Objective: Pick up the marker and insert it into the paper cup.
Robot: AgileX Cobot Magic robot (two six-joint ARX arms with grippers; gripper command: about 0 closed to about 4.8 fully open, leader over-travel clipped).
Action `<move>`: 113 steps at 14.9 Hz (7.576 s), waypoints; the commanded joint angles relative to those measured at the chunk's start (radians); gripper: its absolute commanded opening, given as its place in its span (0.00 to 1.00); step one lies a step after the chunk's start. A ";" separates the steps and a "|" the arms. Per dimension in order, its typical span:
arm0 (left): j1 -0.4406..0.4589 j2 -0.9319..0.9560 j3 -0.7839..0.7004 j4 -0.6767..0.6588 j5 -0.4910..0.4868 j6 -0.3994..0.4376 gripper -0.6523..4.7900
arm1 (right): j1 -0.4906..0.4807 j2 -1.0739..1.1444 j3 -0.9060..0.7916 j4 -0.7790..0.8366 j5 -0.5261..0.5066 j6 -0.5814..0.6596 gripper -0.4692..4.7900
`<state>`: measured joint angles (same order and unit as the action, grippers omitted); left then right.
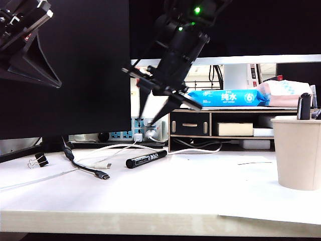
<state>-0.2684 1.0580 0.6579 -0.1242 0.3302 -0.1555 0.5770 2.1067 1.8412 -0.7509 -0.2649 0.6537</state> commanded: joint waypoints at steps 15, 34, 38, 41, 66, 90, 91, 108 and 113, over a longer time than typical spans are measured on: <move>0.001 -0.003 0.003 -0.008 0.052 0.076 0.11 | 0.013 0.068 0.042 0.012 0.086 0.158 0.39; 0.001 -0.003 0.003 -0.025 0.051 0.077 0.11 | 0.021 0.144 0.042 0.055 0.159 0.155 0.40; 0.001 -0.003 0.003 -0.024 0.051 0.077 0.11 | 0.029 0.152 0.042 0.075 0.163 0.154 0.40; 0.001 -0.003 0.003 -0.024 0.051 0.077 0.11 | 0.030 0.152 0.042 0.074 0.181 0.154 0.40; 0.001 -0.003 0.003 -0.023 0.049 0.077 0.11 | 0.030 0.164 0.042 0.076 0.200 0.111 0.24; 0.001 -0.003 0.003 -0.044 0.086 0.070 0.11 | 0.006 -0.160 0.100 -0.127 0.133 -0.161 0.19; 0.001 -0.003 0.003 -0.031 0.130 0.069 0.11 | 0.006 -0.205 0.100 -0.148 0.135 -0.193 0.19; 0.001 -0.003 0.003 0.187 0.428 -0.017 0.11 | 0.006 -0.589 0.092 -0.323 0.256 -0.375 0.19; 0.000 -0.003 0.003 0.258 0.505 -0.038 0.11 | 0.006 -0.725 0.087 -0.372 0.318 -0.399 0.19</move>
<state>-0.2684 1.0584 0.6579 0.0998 0.8093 -0.1795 0.5816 1.4029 1.9282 -1.1240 0.0242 0.2600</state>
